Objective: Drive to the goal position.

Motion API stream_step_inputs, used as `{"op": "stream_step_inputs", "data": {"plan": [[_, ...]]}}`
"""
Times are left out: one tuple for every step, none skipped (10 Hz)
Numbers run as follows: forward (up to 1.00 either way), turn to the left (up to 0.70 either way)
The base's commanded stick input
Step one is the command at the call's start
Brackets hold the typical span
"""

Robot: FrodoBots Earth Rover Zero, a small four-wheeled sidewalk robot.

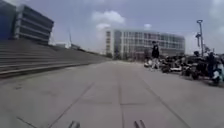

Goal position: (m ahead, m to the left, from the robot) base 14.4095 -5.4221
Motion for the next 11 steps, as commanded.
{"op": "stream_step_inputs", "data": {"plan": [[0.85, 0.0], [0.85, 0.0], [0.85, 0.0], [0.85, 0.0], [0.85, 0.0], [0.85, -0.11], [0.85, -0.27], [0.85, -0.27], [0.85, -0.27], [0.85, -0.15], [0.85, 0.0]]}}
